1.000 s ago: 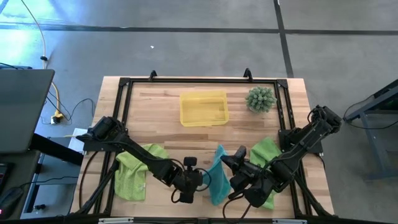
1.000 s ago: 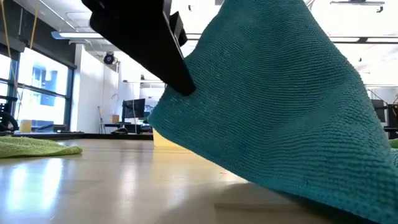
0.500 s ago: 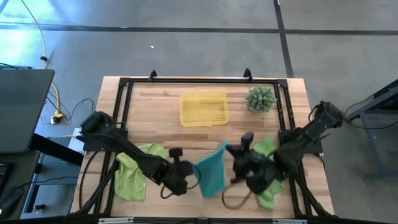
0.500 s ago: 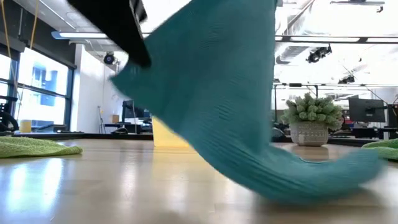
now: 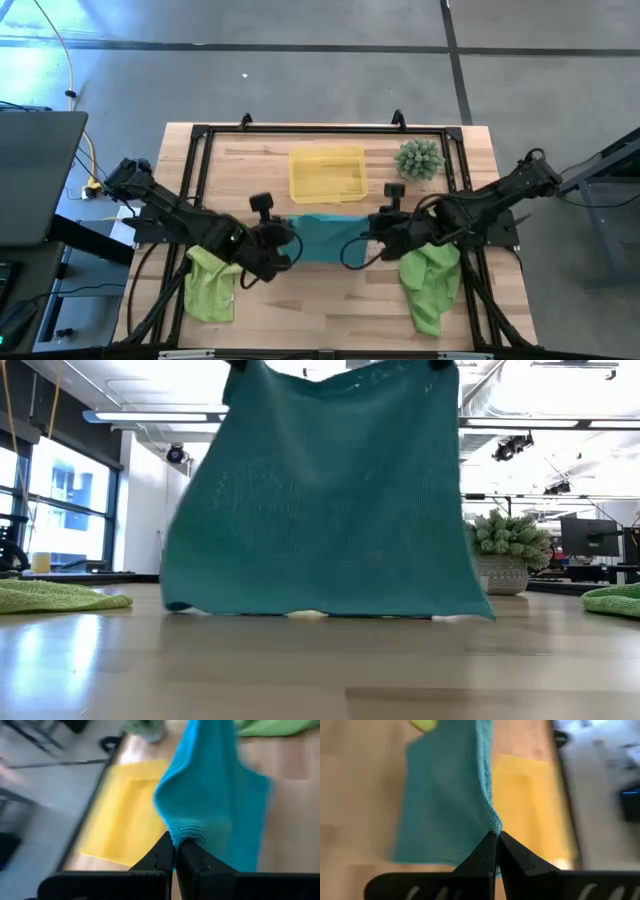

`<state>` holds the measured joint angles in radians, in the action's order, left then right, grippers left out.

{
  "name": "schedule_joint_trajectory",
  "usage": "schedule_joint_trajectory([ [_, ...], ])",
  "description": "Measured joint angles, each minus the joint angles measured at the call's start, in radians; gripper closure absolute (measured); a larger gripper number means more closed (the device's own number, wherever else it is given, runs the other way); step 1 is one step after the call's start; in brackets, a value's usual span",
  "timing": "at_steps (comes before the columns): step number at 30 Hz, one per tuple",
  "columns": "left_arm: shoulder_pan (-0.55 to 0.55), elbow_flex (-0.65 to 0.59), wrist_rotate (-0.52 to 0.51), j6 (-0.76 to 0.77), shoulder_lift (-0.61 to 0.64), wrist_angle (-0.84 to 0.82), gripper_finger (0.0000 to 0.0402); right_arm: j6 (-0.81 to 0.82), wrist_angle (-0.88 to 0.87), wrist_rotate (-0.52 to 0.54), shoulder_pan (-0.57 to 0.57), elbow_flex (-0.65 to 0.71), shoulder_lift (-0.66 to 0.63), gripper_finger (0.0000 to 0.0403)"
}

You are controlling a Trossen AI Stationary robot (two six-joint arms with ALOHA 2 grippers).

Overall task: Roll microfiber towels into tight, uniform cylinder then place into a basket
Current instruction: Fold the blue microfiber cloth

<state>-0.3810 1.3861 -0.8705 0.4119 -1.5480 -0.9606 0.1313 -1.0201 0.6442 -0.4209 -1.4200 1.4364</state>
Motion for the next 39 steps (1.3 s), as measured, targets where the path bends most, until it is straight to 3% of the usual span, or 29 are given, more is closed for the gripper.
schedule_joint_trajectory([
  [4,0.057,0.000,-0.099,-0.054,0.005,-0.052,0.0401,-0.023,-0.042,0.209,0.035,0.000,-0.005,0.0403],
  [7,0.100,0.000,-0.150,-0.146,0.005,-0.067,0.0401,-0.078,-0.049,0.271,0.073,0.000,-0.006,0.0403],
  [14,0.131,0.000,-0.210,-0.166,0.005,-0.068,0.0402,-0.049,-0.049,0.190,0.124,0.000,-0.006,0.0403],
  [20,0.025,0.000,0.001,-0.036,0.001,-0.067,0.0402,0.082,-0.056,0.147,-0.005,0.015,-0.006,0.0403],
  [24,-0.070,0.000,0.111,0.150,-0.044,-0.054,0.0402,0.258,0.008,0.103,-0.118,0.128,-0.006,0.0403],
  [28,-0.145,-0.001,0.220,0.228,-0.142,0.001,0.0401,0.359,0.226,0.004,-0.195,0.303,-0.003,0.0403],
  [32,-0.190,-0.001,0.344,0.253,-0.245,0.059,0.0401,0.361,0.495,-0.105,-0.239,0.419,-0.002,0.0403],
  [35,-0.204,0.024,0.372,0.259,-0.295,0.038,0.0401,0.339,0.551,-0.144,-0.241,0.440,-0.002,0.0403],
  [39,-0.193,0.072,0.314,0.264,-0.311,-0.091,0.0401,0.253,0.526,-0.113,-0.197,0.421,-0.002,0.0403],
])
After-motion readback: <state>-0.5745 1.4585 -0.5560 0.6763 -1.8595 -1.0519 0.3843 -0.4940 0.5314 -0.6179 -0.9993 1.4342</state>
